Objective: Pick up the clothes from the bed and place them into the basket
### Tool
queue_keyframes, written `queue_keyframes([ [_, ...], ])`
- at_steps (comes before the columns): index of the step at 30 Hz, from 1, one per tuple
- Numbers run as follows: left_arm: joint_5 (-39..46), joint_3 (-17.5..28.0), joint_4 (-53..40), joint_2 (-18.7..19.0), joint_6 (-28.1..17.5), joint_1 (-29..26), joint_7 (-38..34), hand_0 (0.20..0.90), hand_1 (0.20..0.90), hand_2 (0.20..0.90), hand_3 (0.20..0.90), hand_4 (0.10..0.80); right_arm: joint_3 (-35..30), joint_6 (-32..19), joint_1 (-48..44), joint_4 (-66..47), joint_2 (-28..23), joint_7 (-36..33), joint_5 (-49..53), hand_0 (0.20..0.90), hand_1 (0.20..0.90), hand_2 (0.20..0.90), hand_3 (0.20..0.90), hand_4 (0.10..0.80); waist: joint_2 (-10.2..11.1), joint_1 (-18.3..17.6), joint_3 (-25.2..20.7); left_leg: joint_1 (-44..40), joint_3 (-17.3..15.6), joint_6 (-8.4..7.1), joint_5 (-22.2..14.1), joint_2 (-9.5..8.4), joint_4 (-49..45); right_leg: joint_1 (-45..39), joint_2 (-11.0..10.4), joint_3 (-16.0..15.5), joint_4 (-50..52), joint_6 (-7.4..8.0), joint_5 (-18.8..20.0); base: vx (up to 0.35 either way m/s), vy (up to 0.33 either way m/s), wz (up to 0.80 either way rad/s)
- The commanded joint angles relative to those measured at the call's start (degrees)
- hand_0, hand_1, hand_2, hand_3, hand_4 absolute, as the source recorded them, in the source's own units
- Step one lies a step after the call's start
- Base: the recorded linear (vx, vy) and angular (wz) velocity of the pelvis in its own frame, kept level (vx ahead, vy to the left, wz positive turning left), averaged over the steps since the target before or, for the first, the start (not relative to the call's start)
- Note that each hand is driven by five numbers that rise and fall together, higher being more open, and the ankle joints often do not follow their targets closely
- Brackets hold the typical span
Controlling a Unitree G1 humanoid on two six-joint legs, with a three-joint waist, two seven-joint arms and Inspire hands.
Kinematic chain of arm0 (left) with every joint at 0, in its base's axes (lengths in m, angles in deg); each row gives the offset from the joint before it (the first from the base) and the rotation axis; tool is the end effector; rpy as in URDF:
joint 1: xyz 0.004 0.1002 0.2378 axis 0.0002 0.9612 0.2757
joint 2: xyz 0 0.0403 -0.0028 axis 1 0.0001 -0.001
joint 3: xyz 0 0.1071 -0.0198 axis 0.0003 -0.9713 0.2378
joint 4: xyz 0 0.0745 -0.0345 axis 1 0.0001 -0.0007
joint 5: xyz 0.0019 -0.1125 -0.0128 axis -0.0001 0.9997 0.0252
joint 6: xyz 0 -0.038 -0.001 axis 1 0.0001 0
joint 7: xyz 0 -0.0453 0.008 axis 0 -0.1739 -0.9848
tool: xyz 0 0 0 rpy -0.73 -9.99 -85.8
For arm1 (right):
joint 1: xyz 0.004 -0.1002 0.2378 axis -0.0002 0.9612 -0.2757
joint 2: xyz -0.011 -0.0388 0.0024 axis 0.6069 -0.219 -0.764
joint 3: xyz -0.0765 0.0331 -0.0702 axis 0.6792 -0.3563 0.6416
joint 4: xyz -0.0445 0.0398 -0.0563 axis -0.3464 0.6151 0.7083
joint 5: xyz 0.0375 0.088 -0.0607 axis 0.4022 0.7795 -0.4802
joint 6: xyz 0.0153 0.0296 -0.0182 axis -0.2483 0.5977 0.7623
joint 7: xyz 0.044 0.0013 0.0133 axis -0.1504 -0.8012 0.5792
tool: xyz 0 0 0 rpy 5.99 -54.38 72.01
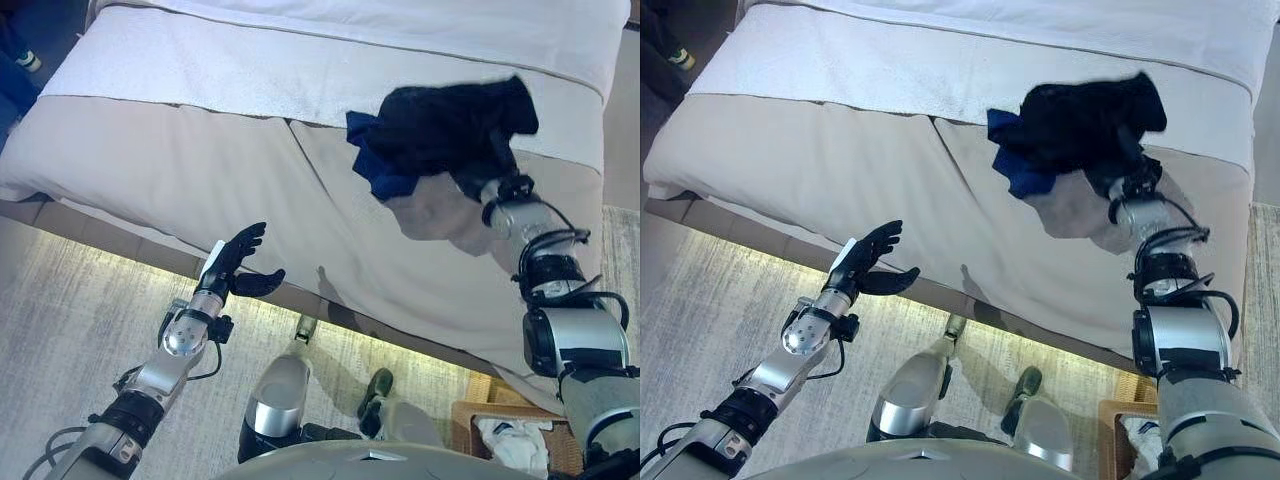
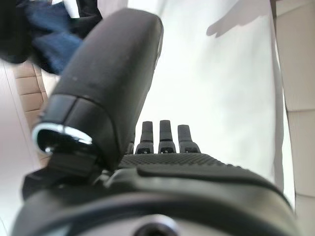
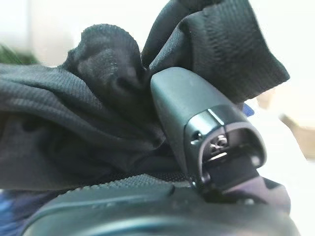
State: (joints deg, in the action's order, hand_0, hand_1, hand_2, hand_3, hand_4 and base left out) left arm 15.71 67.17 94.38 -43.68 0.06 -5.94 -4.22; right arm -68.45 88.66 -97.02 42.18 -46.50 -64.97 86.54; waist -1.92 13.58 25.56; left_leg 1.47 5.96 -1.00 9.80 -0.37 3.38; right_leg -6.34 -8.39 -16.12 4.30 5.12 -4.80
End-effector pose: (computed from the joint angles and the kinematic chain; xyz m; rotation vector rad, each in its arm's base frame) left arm 0.2176 0.2160 0.0027 0.3568 0.1474 -0.1229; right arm 0.3325 -0.2870 0.0975 1.2895 0.1366 -0.2419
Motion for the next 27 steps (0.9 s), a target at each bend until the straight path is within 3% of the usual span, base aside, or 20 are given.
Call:
queue_keyframes([
  [1, -0.8, -1.5, 1.2, -0.9, -3.5, -1.0, -2.3, 0.9, 0.9, 0.9, 0.9, 0.8, -0.5, 0.6, 1.8, -2.0, -4.4, 1.0, -5.5, 0.3, 0.3, 0.3, 0.2, 0.1, 0.9, -2.7, -10.4, -3.9, -1.0, 2.14, -10.1, -1.43, -2.0, 3.0, 1.3, 3.6, -0.4, -1.39, 4.8, -0.042, -0.009, -0.14],
  [8, -1.1, -1.7, 1.7, -2.0, -2.6, -3.0, -4.6, 0.9, 0.9, 0.9, 0.9, 0.8, 0.5, 1.8, 4.3, 2.0, -6.0, -5.5, -20.5, 0.3, 0.3, 0.3, 0.2, 0.1, 1.1, -4.1, -9.1, -4.1, -2.3, 2.27, -9.9, -1.12, -1.8, 3.5, 1.6, 4.7, -0.3, -1.44, 5.0, -0.035, 0.0, -0.12],
  [13, -1.1, -1.9, 1.4, -2.4, -1.9, -3.6, -5.0, 0.9, 0.9, 0.9, 0.9, 0.8, -1.0, 2.7, 4.4, 3.6, -6.1, -7.9, -13.5, 0.3, 0.3, 0.3, 0.2, 0.1, 0.9, -4.2, -8.5, -4.2, -2.5, 2.37, -10.1, -1.05, -1.8, 3.5, 1.7, 5.0, -0.1, -1.56, 4.9, -0.018, 0.003, -0.08],
  [22, -0.7, -2.3, -0.4, -2.2, -0.6, -4.0, -5.9, 0.9, 0.9, 0.9, 0.9, 0.8, 0.4, -11.2, 1.7, -4.4, -8.1, -16.5, -22.0, 0.3, 0.3, 0.3, 0.2, 0.1, 0.9, -4.6, -8.4, -4.3, -2.4, 2.13, -10.0, -0.91, -1.6, 3.4, 1.8, 5.3, -0.2, -1.68, 4.8, -0.007, 0.003, -0.02],
  [27, -1.1, -1.9, -1.2, -1.8, -1.0, -2.2, -6.1, 0.9, 0.9, 0.9, 0.9, 0.8, 4.6, -18.0, -3.7, -11.9, -14.7, -22.4, -37.0, 0.3, 0.3, 0.3, 0.2, 0.1, 1.7, -4.7, -9.1, -4.4, -2.2, 1.79, -9.9, -0.74, -1.4, 3.3, 1.8, 5.2, -0.3, -1.67, 4.7, -0.009, 0.02, 0.0],
])
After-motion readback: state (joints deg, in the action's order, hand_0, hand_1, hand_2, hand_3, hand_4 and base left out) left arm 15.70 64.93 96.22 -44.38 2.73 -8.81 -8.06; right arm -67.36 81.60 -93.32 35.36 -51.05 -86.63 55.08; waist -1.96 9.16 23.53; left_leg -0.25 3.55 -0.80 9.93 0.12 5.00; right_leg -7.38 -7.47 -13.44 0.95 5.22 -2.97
